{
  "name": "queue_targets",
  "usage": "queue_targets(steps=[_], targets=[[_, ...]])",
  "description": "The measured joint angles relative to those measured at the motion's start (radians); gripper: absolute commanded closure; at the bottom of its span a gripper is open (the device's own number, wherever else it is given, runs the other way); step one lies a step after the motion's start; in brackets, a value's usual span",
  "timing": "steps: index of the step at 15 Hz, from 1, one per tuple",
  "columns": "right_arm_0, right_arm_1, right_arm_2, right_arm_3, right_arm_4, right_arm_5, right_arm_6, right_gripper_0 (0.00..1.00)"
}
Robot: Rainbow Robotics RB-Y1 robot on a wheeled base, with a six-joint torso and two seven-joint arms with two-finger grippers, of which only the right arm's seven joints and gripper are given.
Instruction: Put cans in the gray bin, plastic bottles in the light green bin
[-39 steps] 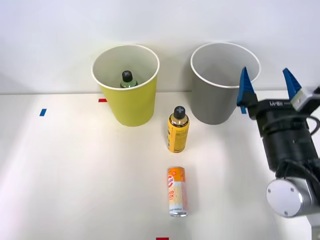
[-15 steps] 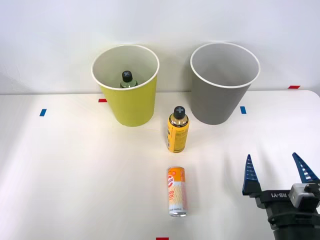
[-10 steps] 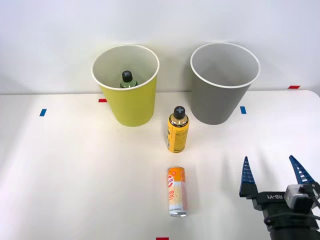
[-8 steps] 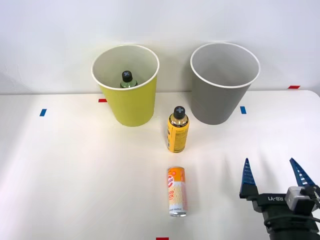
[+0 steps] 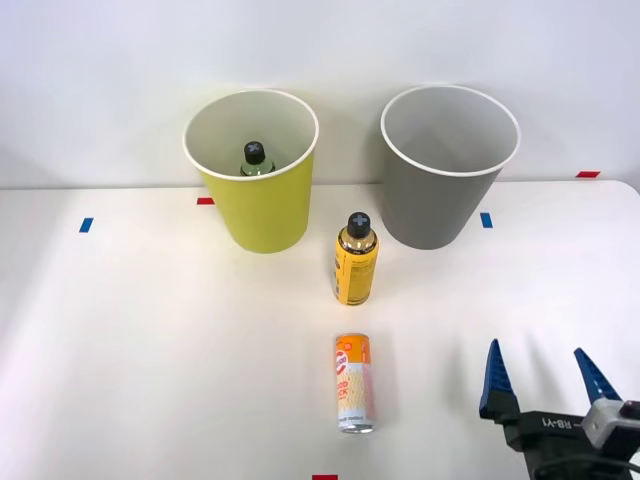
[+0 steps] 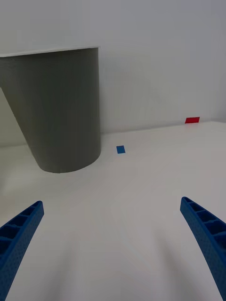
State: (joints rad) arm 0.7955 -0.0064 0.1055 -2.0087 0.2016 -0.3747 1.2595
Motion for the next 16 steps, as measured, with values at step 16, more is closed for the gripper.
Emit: queue_targets(steps=[16], targets=[[0.119, -0.042, 0.178, 0.13, -0.2, -0.219, 0.411, 0.0]])
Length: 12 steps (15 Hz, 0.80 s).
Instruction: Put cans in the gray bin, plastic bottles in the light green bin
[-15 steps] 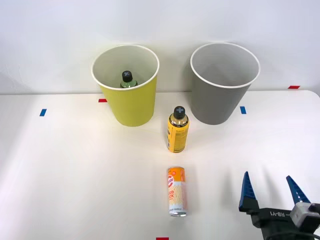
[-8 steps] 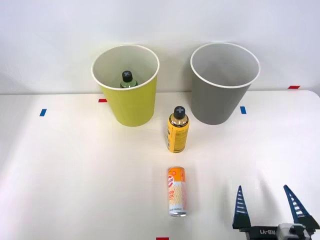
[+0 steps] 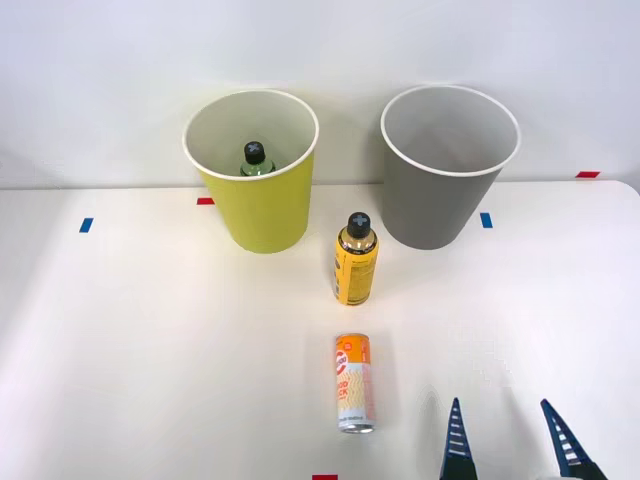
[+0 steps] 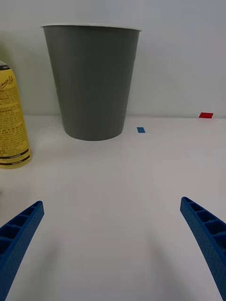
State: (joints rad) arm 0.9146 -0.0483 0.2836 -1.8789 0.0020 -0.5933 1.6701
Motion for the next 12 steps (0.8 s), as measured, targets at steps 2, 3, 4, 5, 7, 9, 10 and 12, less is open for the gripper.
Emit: queue_targets(steps=[2, 3, 4, 5, 7, 9, 10, 12], targets=[[0.008, -0.003, 0.009, 0.002, -0.007, 0.005, 0.02, 0.0], [0.013, -0.003, 0.013, 0.003, -0.012, 0.008, 0.029, 0.0], [0.017, -0.002, 0.016, 0.003, -0.016, 0.014, 0.037, 0.0], [0.02, -0.002, 0.017, 0.003, -0.019, 0.019, 0.043, 0.0], [0.023, -0.001, 0.02, 0.003, -0.022, 0.022, 0.047, 0.0], [0.024, -0.002, 0.017, 0.003, -0.023, 0.022, 0.049, 0.0], [0.024, -0.003, 0.015, 0.003, -0.023, 0.022, 0.049, 0.0], [0.024, -0.004, 0.014, 0.003, -0.023, 0.022, 0.049, 0.0]])
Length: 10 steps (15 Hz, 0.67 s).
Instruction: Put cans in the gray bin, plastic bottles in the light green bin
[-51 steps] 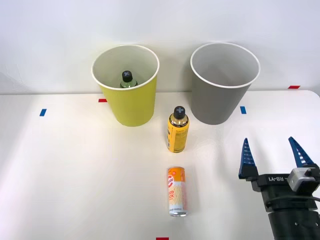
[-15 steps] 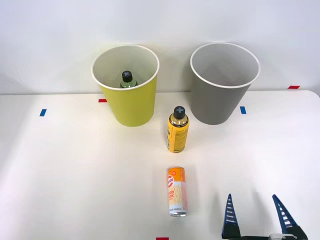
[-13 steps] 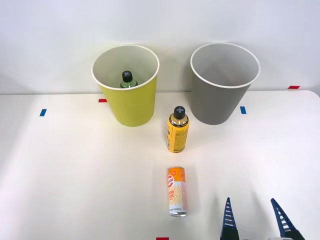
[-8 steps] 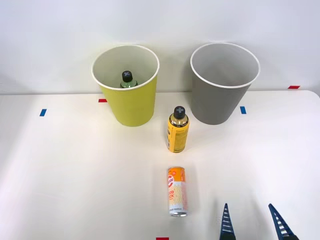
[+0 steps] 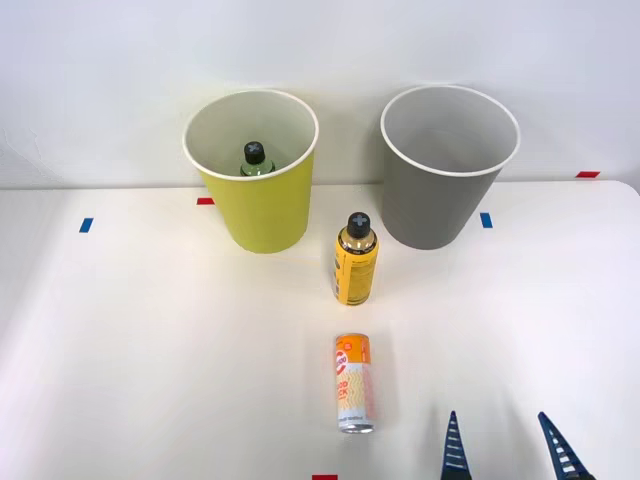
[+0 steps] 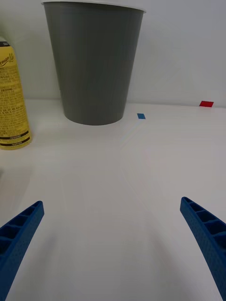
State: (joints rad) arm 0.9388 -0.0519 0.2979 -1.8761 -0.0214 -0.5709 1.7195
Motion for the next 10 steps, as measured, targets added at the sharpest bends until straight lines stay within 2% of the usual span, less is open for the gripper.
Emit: queue_targets(steps=[10], targets=[[0.0, 0.0, 0.0, 0.0, 0.0, 0.0, 0.0, 0.0]])
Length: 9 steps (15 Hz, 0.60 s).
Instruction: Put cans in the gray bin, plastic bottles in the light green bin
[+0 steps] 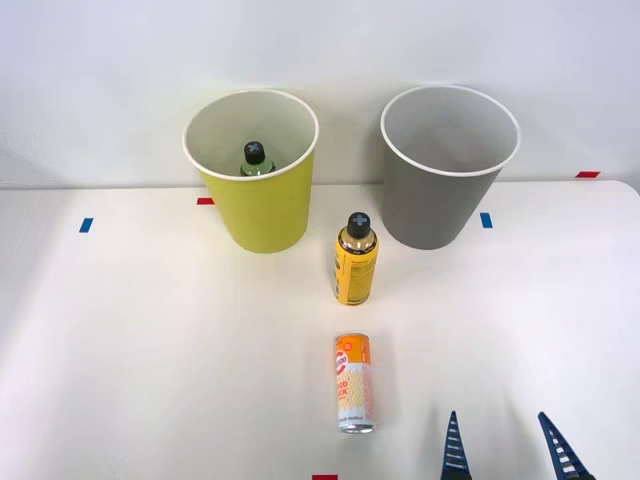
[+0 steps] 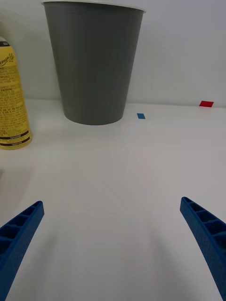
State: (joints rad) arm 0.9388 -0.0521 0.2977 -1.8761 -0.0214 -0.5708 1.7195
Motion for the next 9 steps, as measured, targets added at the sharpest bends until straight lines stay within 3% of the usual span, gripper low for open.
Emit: queue_targets(steps=[9], targets=[[0.0, 0.0, 0.0, 0.0, 0.0, 0.0, 0.0, 0.0]])
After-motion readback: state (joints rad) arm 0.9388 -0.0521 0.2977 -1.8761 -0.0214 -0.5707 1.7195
